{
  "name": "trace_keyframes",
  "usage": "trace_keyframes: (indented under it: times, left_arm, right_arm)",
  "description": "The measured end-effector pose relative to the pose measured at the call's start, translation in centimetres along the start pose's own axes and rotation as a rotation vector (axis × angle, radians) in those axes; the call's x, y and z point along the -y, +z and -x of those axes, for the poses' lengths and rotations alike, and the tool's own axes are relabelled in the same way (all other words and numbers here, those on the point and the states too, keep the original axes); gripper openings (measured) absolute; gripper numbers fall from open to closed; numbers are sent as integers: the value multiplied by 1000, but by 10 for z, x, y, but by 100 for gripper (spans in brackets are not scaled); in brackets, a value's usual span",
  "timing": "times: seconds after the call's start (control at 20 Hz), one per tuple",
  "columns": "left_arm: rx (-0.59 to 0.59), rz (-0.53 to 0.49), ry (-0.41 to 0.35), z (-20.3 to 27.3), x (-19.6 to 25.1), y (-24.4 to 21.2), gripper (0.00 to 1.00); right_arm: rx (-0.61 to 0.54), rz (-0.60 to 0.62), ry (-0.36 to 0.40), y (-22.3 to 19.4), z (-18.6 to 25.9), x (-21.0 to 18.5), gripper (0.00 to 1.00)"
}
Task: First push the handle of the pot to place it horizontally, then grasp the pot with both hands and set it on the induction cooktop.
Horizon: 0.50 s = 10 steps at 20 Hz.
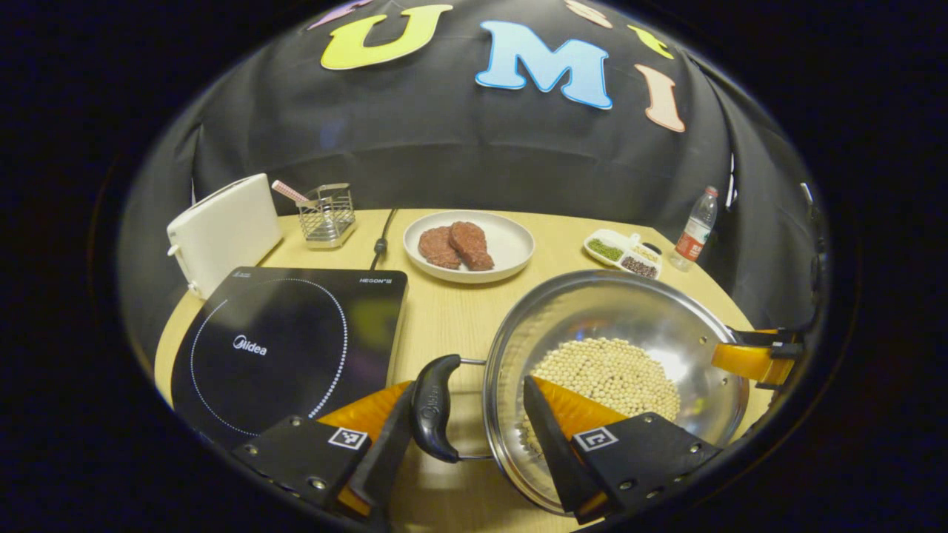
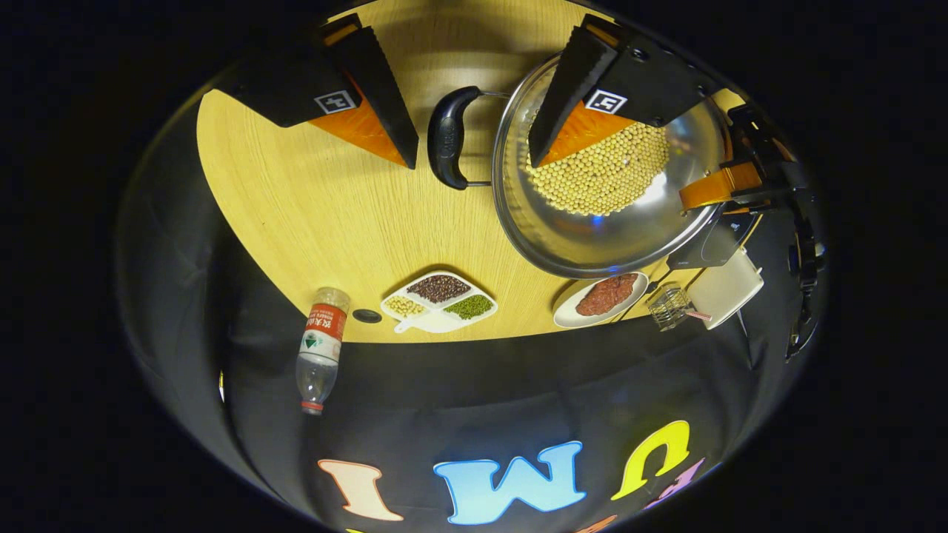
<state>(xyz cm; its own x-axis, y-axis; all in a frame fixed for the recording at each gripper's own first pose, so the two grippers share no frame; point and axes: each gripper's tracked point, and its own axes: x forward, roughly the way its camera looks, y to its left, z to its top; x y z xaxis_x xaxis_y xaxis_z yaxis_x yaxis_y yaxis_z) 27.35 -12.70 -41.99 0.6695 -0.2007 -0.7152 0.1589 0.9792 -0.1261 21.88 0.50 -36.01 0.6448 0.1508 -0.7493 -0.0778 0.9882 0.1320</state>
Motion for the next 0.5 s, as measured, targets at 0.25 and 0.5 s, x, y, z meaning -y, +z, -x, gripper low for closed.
trace_keyframes:
  times: [0.25, 0.5]
  left_arm:
    - [-11, -15, 23, -6, -4, -3, 84]
    - [-29, -15, 32, -11, -12, -7, 67]
  right_arm:
    - [-11, -34, 8, 1, -3, 0, 74]
    - [-37, -51, 15, -4, -11, 1, 71]
